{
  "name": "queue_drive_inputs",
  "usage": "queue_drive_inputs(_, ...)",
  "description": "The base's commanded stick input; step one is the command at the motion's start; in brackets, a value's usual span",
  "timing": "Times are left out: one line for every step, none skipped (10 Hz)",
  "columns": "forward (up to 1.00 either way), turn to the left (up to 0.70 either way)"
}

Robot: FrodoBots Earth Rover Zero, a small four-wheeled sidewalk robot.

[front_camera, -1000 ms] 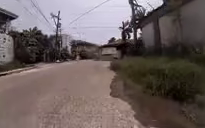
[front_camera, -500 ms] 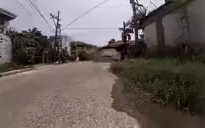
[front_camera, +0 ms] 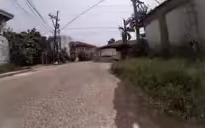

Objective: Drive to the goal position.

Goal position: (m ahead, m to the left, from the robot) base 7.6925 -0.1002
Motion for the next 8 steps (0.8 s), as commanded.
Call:
queue_drive_inputs(0.7,0.0)
queue_drive_inputs(0.7,0.0)
queue_drive_inputs(0.7,0.0)
queue_drive_inputs(0.7,0.0)
queue_drive_inputs(0.7,0.0)
queue_drive_inputs(0.7,0.0)
queue_drive_inputs(0.7,0.0)
queue_drive_inputs(0.7,0.0)
